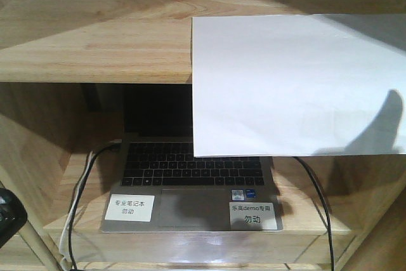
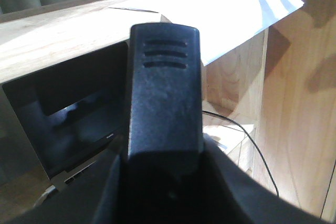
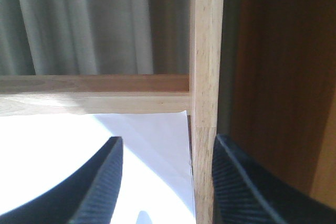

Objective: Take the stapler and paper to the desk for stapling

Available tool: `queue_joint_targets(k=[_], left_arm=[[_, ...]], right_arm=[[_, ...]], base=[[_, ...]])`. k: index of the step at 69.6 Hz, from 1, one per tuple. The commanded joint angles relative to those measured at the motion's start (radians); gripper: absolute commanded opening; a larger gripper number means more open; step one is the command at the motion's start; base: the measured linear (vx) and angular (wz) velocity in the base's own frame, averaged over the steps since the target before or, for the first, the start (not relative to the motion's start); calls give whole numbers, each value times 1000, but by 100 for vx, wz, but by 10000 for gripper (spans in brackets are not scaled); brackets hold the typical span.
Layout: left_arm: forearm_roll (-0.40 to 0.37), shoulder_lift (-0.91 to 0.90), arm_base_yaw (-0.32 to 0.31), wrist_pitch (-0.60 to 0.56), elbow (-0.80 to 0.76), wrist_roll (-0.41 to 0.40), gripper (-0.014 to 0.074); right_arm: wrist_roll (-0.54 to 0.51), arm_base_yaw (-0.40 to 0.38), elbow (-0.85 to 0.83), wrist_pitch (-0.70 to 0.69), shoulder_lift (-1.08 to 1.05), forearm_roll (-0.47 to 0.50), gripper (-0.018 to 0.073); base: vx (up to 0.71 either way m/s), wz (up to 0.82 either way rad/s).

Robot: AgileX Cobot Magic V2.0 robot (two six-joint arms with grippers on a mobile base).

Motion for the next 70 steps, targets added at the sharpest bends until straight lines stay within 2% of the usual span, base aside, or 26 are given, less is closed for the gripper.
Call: queue_joint_targets(k=[1, 57, 64, 70], left_arm=[[-31, 14, -5, -115, -30, 0, -6], [-31, 14, -5, -115, -30, 0, -6], [-31, 14, -5, -115, -30, 0, -6], [-31, 14, -5, -115, -30, 0, -6]], right_arm=[[-4, -7, -23, -79, 12, 2, 363], [-4, -7, -23, -87, 12, 1, 368], [-4, -7, -23, -93, 12, 4, 405], [-1, -7, -23, -102, 12, 10, 485]], base=[[0, 0], [0, 0], [0, 0], [0, 0]])
